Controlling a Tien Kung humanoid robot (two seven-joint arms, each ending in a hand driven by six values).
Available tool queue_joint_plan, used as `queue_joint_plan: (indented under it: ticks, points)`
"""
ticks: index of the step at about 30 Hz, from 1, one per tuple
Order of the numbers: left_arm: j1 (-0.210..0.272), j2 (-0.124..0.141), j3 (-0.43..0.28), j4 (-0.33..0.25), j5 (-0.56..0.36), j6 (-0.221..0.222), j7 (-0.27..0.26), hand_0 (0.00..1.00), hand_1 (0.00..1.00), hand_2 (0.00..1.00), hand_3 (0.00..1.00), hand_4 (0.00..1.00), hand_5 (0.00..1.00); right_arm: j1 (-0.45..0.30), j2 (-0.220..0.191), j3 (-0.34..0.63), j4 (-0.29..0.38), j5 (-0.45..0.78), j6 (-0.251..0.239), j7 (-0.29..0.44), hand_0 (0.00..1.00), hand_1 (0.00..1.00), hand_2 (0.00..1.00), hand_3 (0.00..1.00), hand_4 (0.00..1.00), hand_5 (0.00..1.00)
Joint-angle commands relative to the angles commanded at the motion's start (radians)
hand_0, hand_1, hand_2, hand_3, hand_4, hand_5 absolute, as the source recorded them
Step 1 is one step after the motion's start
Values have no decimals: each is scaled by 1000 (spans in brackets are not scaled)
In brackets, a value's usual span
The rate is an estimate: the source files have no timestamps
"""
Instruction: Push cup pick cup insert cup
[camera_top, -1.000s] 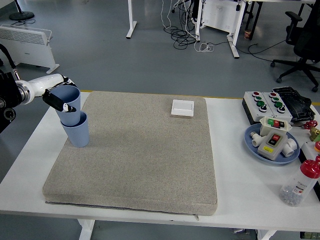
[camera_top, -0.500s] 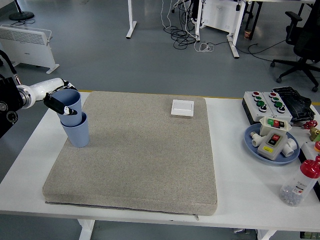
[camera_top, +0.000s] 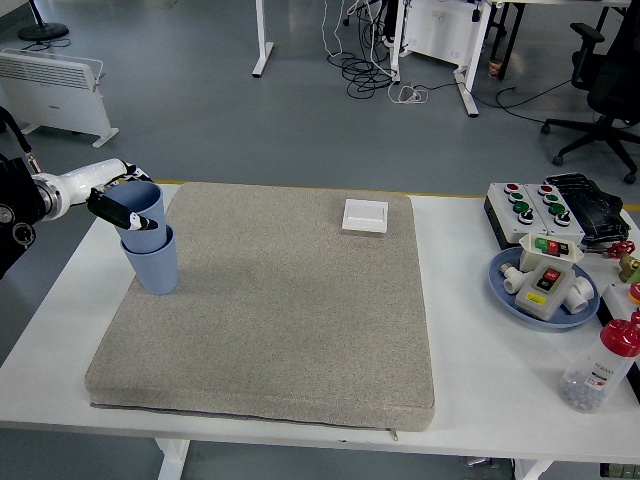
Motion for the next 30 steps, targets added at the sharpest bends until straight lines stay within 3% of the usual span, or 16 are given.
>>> queue_joint_plan:
  ticks: [1, 6, 7, 12, 13, 23, 27, 30]
  points:
    - [0, 0, 0, 1, -1, 0, -1, 665, 746, 888, 747, 977, 508, 0, 0, 0, 0, 0, 0, 0, 733, 672, 704, 598, 156, 471]
    - [1, -4, -1, 8, -9, 0, -2, 665, 746, 888, 747, 977, 508, 1, 0, -1, 0, 0, 0, 0, 733, 672, 704, 598, 156, 471]
    - [1, -4, 0, 11, -12, 2, -3, 821, 861, 998, 960, 998, 536, 1, 0, -2, 0, 1, 0, 0, 733, 672, 705, 598, 157, 471]
    - [2, -5, 3, 16, -15, 8, -10, 821, 861, 998, 960, 998, 536, 1, 0, -2, 0, 1, 0, -1, 733, 672, 705, 598, 157, 471]
    - [2, -5, 3, 17, -15, 10, -13, 913, 932, 998, 998, 998, 557, 1, 0, -2, 0, 1, 0, -1, 733, 672, 704, 598, 157, 472]
    - [6, -4, -11, 18, -20, 53, -52, 928, 943, 998, 998, 998, 569, 1, 0, 1, 0, -1, 1, 0, 733, 672, 704, 598, 157, 473]
    - [17, 0, -27, 2, -62, 107, -100, 930, 936, 998, 998, 998, 597, 1, 0, 2, 0, -2, 1, 0, 733, 672, 704, 598, 157, 472]
    - [30, 3, -41, -10, -153, 187, -158, 930, 936, 998, 998, 998, 597, 1, 0, 3, 0, -4, 1, -1, 733, 672, 704, 598, 157, 472]
